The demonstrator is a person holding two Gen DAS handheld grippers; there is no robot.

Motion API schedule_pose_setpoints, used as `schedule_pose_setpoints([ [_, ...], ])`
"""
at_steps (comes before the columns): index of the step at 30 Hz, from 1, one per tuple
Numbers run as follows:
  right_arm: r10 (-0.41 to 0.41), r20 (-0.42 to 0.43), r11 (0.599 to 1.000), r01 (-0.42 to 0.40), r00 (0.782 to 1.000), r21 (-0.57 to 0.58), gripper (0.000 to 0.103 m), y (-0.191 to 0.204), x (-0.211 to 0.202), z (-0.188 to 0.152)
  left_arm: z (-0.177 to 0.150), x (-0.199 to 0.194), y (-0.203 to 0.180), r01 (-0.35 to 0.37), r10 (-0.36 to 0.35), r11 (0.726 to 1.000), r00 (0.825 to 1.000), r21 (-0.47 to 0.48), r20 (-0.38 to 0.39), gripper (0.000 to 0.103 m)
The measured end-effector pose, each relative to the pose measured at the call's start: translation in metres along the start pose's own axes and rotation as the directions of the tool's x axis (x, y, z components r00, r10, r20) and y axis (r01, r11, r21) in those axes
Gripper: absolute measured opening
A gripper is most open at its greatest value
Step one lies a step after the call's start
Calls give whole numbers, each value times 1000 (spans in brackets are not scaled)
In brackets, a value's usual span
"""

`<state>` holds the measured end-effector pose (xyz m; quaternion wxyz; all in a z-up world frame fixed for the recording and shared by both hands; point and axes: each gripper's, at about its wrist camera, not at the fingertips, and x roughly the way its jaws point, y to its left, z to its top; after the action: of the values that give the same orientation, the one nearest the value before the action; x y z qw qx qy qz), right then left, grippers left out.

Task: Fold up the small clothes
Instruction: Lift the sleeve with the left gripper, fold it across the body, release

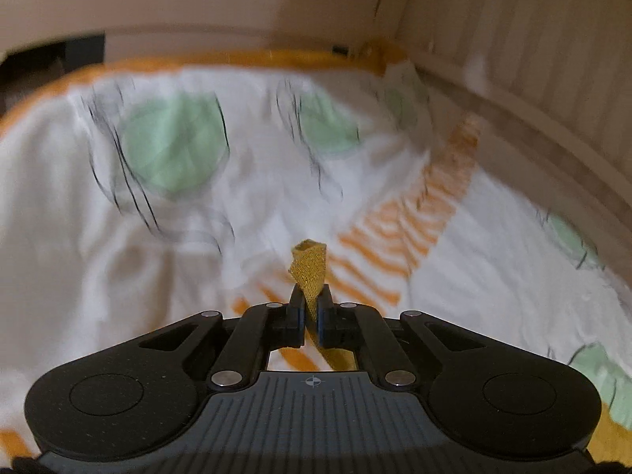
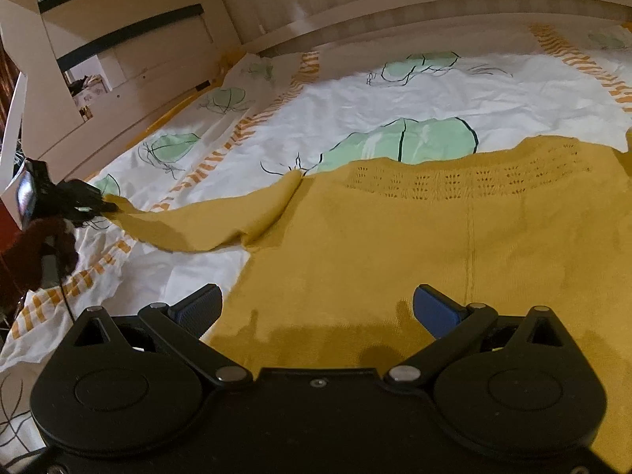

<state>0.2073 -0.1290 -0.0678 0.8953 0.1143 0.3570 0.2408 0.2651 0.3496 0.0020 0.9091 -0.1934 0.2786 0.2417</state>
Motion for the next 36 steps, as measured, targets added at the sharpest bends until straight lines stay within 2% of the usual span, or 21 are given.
schedule_pose_setpoints([
  [5,6,23,1000,-6,1000,8,102,4,-13,3,34,-36,-10,-4,1,999,997,41,77,5],
  [9,5,41,1000,-6,999,17,102,5,-24,5,53,-64,-35,24,-33,996,993,82,113,5],
  [14,-15,48,999,13,999,38,102,-8,-38,3,58,-93,-81,97,-114,986,985,133,128,5],
  [19,-75,24,996,75,997,38,102,-29,-52,2,52,-119,-139,199,-223,962,967,188,121,5],
  [23,-149,1,988,149,989,42,102,-52,-60,4,35,-136,-188,282,-310,931,946,231,93,5],
  [27,-193,15,979,192,981,62,102,-75,-65,6,12,-144,-240,358,-381,898,924,256,42,5],
  [30,-229,43,971,225,973,75,102,-90,-71,3,-13,-144,-274,394,-414,872,910,290,9,5],
  [36,-260,31,963,257,965,85,102,-114,-77,1,-75,-130,-339,459,-458,819,884,344,-92,5],
])
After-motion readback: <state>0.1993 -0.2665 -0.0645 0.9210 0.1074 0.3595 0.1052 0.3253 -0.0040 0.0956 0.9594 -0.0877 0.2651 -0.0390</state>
